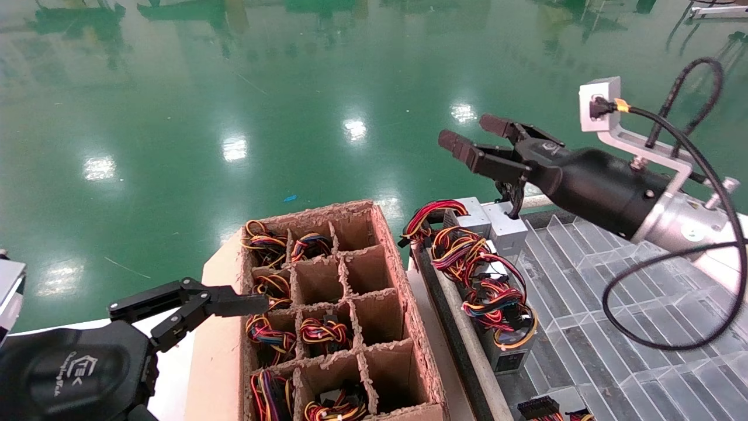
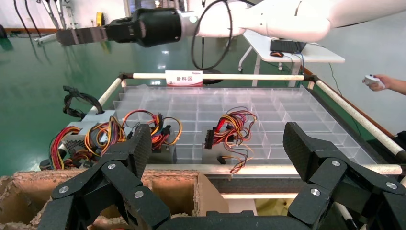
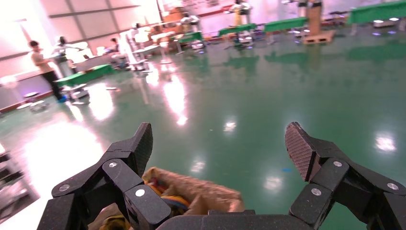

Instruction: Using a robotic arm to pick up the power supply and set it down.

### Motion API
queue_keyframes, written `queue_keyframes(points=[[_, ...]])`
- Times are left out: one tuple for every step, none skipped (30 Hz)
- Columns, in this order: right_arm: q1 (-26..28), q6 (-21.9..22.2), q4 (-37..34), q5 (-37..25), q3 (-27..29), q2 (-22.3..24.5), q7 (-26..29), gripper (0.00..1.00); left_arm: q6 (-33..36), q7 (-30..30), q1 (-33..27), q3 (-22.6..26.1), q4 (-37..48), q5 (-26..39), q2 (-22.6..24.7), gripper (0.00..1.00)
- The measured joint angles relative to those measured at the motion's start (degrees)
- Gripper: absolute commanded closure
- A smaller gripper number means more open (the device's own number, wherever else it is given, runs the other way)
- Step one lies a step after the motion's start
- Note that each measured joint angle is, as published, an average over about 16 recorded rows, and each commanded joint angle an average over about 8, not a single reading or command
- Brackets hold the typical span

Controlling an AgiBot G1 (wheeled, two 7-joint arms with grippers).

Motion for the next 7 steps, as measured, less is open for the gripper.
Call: queue_keyframes(points=[[-0.31, -0.31, 0.57, 0.01, 0.18, 0.25, 0.1, 0.0, 0.0, 0.0, 0.0, 0.0, 0.0, 0.0, 0.0, 0.0], [-0.62, -0.63, 1.14, 0.01, 0.36, 0.51, 0.2, 0.0, 0.0, 0.0, 0.0, 0.0, 0.0, 0.0, 0.0, 0.0], [-0.94, -0.95, 1.73, 0.02, 0.54, 0.77, 0.31, 0.0, 0.0, 0.0, 0.0, 0.0, 0.0, 0.0, 0.0, 0.0], [-1.25, -1.26, 2.29, 0.03, 0.72, 1.02, 0.41, 0.0, 0.0, 0.0, 0.0, 0.0, 0.0, 0.0, 0.0, 0.0], [-1.56, -1.58, 2.87, 0.03, 0.9, 1.27, 0.51, 0.0, 0.0, 0.0, 0.0, 0.0, 0.0, 0.0, 0.0, 0.0], [-1.88, -1.9, 3.45, 0.04, 1.08, 1.53, 0.61, 0.0, 0.0, 0.0, 0.0, 0.0, 0.0, 0.0, 0.0, 0.0], [-2.18, -2.21, 4.02, 0.04, 1.26, 1.79, 0.71, 0.0, 0.0, 0.0, 0.0, 0.01, 0.0, 0.0, 0.0, 0.0]])
